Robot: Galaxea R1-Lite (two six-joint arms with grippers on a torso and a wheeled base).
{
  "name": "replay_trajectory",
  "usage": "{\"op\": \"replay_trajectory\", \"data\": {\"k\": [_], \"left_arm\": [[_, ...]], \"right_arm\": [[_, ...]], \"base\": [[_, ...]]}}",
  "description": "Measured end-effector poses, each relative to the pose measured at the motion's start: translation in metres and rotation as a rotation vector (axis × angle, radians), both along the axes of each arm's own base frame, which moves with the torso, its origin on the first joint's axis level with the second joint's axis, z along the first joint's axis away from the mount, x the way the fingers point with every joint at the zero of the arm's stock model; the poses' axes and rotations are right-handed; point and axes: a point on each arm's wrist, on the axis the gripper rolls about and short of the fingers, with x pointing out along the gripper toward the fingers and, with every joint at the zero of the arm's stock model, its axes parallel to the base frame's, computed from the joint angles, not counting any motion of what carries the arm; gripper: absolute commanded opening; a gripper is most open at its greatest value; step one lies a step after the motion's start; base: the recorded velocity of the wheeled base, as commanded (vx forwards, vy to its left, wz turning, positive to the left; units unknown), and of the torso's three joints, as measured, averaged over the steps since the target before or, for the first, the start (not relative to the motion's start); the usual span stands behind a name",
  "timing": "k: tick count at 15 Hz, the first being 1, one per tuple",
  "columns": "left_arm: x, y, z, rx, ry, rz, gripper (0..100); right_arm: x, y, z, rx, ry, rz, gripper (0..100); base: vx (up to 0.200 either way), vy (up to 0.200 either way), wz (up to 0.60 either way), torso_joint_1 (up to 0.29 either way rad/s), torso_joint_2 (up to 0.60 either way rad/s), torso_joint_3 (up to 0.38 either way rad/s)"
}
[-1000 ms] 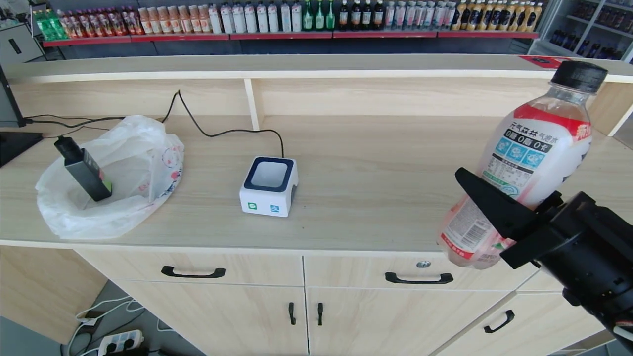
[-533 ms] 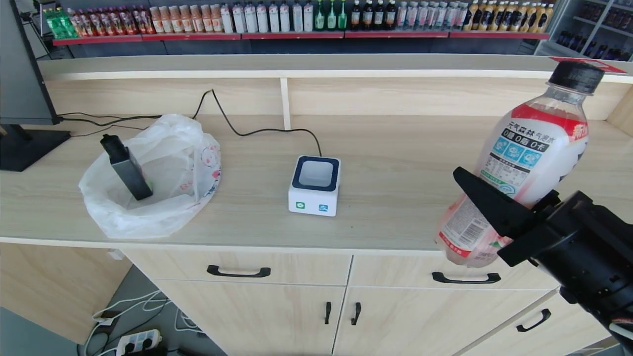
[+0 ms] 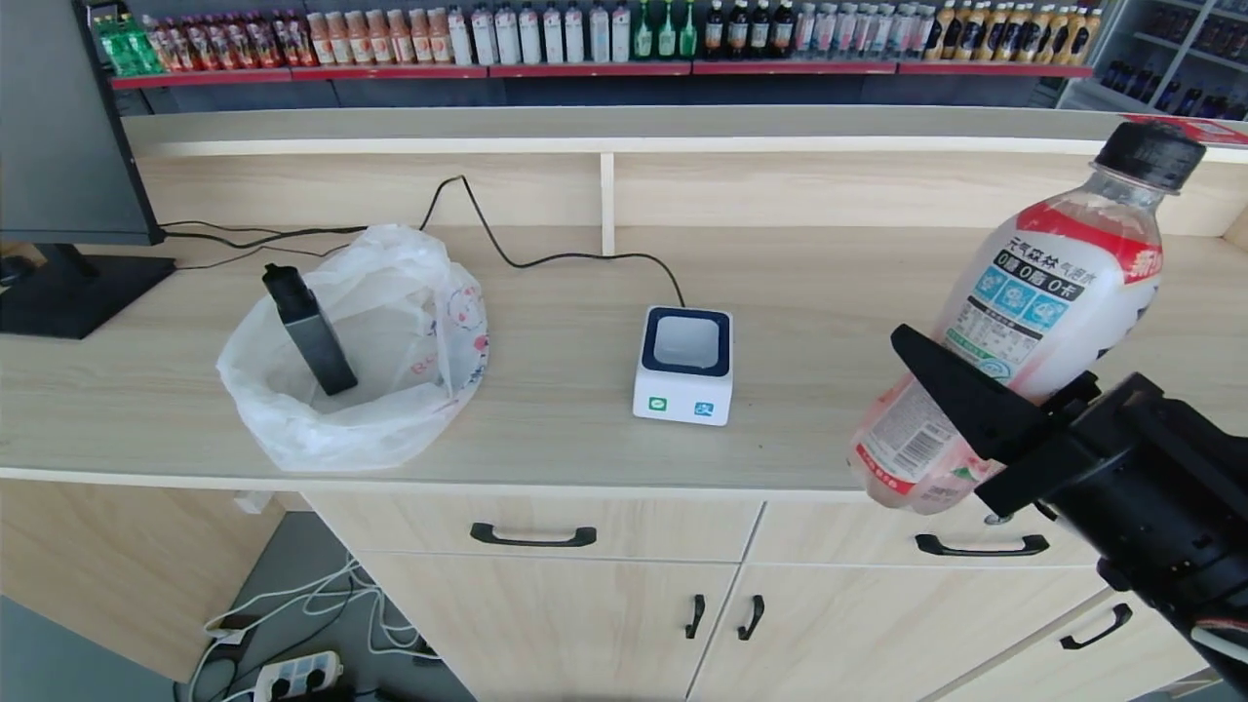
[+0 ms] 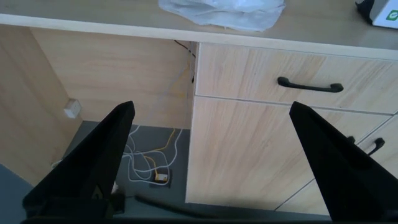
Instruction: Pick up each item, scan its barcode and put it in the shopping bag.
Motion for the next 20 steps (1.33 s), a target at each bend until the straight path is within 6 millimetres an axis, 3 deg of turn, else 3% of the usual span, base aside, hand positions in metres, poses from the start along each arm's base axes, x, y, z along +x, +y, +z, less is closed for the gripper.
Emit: {"op": "replay_trajectory", "data": {"k": [2, 6, 12, 20], "left_arm": [[0.0, 0.0, 0.0, 0.0, 0.001, -0.001, 100], [0.0, 0.0, 0.0, -0.001, 0.001, -0.001, 100], [0.0, 0.0, 0.0, -0.002, 0.0, -0.001, 100], [0.0, 0.0, 0.0, -0.005, 0.0, 0.0, 100]], "right_arm": [[0.0, 0.001, 0.0, -0.002, -0.001, 0.003, 0], [0.005, 0.004, 0.002, -0.001, -0.007, 0.004, 0], [0.031, 0.027, 0.016, 0.008, -0.071, 0.02, 0], [0.063, 0.057, 0.01, -0.082, -0.129, 0.171, 0]], "base": [[0.2, 0.0, 0.0, -0.002, 0.0, 0.005], [0.0, 0.0, 0.0, 0.0, 0.0, 0.0], [0.0, 0.0, 0.0, 0.0, 0.0, 0.0], [0.0, 0.0, 0.0, 0.0, 0.0, 0.0]]}}
